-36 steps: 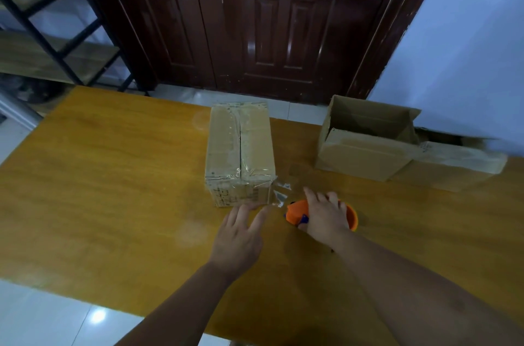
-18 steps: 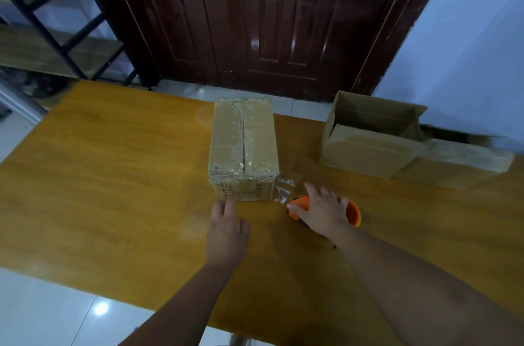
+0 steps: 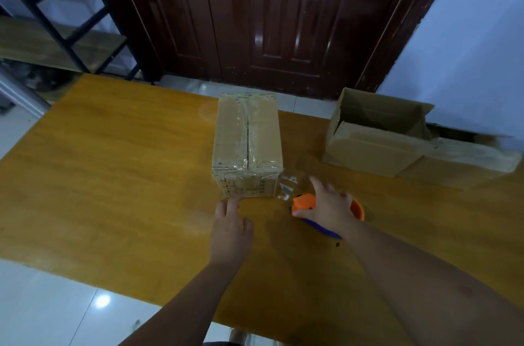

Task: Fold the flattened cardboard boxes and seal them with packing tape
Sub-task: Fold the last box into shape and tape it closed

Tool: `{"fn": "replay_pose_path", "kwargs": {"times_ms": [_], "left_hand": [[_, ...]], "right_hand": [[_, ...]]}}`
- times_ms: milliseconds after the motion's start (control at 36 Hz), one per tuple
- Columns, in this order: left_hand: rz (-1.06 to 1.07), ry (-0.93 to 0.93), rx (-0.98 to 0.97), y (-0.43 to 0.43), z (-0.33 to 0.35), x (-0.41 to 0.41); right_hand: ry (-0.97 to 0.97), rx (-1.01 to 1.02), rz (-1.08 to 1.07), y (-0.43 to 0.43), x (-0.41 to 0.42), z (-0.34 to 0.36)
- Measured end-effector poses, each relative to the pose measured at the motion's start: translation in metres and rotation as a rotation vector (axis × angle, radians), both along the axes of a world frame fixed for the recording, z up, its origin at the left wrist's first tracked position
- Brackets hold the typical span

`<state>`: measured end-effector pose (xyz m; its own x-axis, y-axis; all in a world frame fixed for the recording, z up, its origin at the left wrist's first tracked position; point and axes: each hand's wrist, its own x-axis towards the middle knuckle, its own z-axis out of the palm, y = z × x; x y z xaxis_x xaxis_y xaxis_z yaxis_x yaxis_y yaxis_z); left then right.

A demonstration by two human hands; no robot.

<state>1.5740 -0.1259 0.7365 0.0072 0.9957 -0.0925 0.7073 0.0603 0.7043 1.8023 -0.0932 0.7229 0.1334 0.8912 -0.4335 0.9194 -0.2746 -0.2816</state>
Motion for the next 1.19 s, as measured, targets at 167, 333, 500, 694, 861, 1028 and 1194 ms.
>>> {"fn": "replay_pose_path", "kwargs": {"times_ms": [167, 333, 500, 694, 861, 1028, 1194], "left_hand": [[-0.055, 0.007, -0.011, 0.002, -0.002, 0.005], [-0.111, -0.099, -0.235, 0.023, -0.004, 0.032], [-0.204, -0.241, -0.338, 0.049, 0.000, 0.067], [-0.218, -0.285, -0.514, 0.058, -0.005, 0.090], [-0.169, -0.452, -0.684, 0.056, -0.005, 0.091], [-0.196, -0.489, -0.722, 0.052, 0.002, 0.097], [-0.335, -0.363, -0.662, 0.053, 0.005, 0.099]], "right_hand": [[-0.031, -0.020, 0.104, -0.002, 0.001, 0.004], [0.016, -0.022, 0.072, -0.006, 0.002, 0.005], [0.157, -0.030, 0.111, -0.013, 0.008, 0.001], [0.126, -0.007, 0.265, -0.021, 0.016, 0.004], [0.101, 0.054, 0.391, -0.028, 0.031, 0.015], [0.027, 0.102, 0.477, -0.037, 0.038, 0.015], [0.027, 0.078, 0.507, -0.040, 0.039, 0.016]]}}
